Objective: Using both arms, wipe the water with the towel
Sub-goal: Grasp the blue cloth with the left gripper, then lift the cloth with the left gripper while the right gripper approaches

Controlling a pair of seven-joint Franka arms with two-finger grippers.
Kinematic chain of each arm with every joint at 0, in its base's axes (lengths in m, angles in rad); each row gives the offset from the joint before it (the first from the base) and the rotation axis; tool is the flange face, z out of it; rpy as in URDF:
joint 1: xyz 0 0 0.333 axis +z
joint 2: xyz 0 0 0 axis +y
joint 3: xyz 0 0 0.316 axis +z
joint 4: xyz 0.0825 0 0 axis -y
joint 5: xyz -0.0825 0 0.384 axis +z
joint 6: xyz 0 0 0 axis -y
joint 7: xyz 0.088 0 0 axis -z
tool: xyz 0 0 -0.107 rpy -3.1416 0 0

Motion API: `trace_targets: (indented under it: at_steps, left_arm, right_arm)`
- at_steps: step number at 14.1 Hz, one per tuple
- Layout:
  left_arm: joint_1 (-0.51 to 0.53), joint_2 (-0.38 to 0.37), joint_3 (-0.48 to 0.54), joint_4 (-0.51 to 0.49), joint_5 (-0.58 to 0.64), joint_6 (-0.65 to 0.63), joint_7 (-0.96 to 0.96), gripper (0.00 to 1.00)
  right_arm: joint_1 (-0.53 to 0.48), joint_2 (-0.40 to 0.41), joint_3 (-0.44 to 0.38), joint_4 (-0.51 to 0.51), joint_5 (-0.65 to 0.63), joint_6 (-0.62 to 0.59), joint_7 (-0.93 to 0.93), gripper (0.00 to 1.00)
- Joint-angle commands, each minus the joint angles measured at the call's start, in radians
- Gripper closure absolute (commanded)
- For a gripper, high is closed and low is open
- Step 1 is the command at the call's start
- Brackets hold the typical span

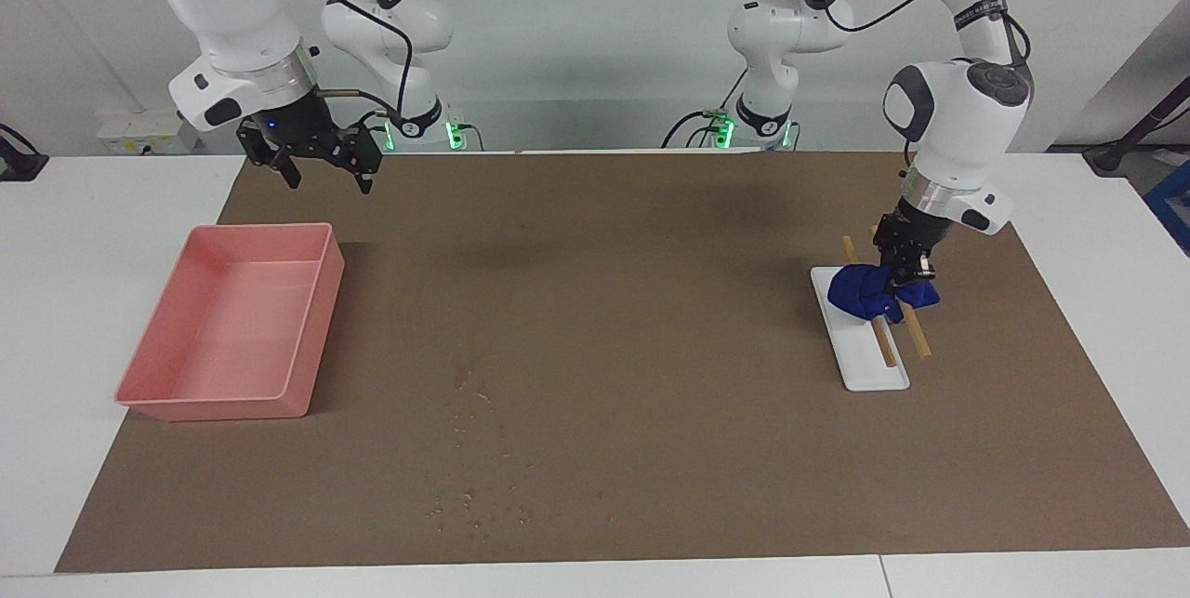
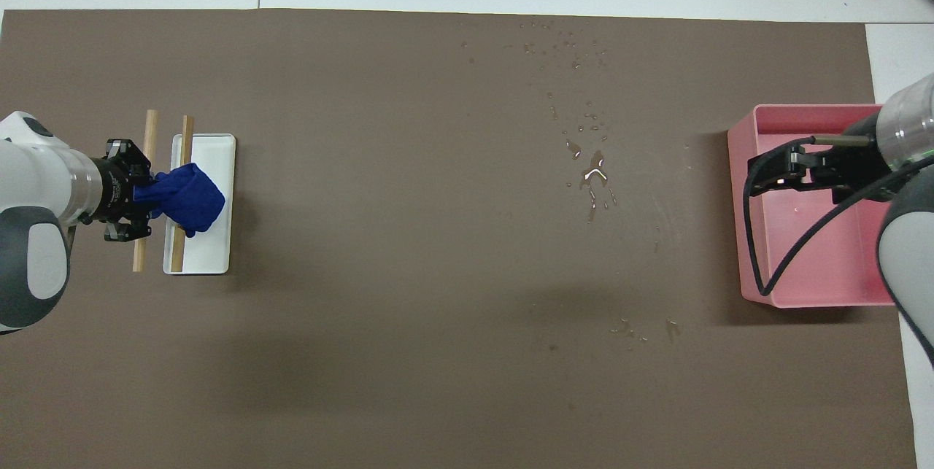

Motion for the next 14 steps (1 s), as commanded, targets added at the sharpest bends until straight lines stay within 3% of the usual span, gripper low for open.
trace_targets:
  at_steps: [1, 5, 9, 14]
  left_arm:
    - [0.001, 0.034, -0.029, 0.101, 0.005, -0.12, -0.012, 1.0]
    - [0.009, 0.068, -0.084, 0.22, -0.017, -0.254, -0.017, 1.0]
    - [0.009, 0.069, -0.135, 0.27, -0.044, -0.306, -0.105, 1.0]
    - [0.01, 0.068, -0.274, 0.311, -0.046, -0.334, -0.297, 1.0]
  right_arm:
    - [-0.018, -0.011, 0.01, -0.01, 0.023, -0.012, -0.019, 0.0]
    - [-0.018, -0.011, 0.01, -0.01, 0.023, -0.012, -0.019, 0.0]
    - [-0.018, -0.011, 0.01, -0.01, 0.023, -0.012, -0.019, 0.0]
    - [-0.015, -0.011, 0.01, -0.01, 0.023, -0.018, -0.019, 0.0]
